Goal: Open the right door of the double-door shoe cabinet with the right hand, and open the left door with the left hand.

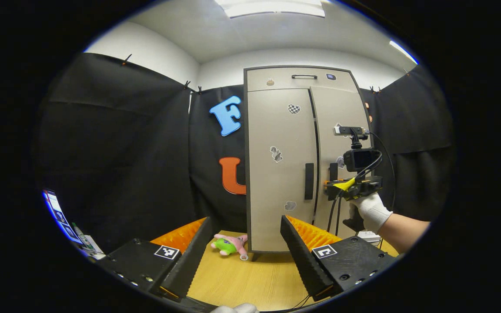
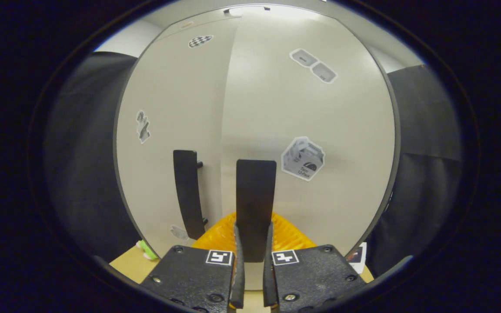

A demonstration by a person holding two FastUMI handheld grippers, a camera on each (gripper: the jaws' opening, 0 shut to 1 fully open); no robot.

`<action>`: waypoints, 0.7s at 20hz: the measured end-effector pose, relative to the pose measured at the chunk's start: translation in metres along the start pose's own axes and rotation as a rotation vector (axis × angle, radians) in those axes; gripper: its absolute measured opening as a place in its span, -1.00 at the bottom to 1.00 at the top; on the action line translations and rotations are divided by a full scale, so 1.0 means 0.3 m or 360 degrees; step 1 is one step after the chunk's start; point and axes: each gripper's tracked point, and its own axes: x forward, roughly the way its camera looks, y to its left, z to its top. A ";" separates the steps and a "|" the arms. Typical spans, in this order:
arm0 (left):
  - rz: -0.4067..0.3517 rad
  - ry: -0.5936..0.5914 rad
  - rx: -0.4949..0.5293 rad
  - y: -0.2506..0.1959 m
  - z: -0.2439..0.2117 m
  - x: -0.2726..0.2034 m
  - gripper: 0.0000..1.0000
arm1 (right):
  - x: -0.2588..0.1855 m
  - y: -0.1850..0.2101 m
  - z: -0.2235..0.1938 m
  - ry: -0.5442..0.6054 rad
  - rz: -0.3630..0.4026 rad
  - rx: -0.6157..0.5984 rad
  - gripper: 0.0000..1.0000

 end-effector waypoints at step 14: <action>-0.0118 -0.0016 -0.0008 -0.045 -0.012 -0.038 0.90 | -0.257 -0.099 -0.049 -0.0003 0.0040 0.0025 -0.60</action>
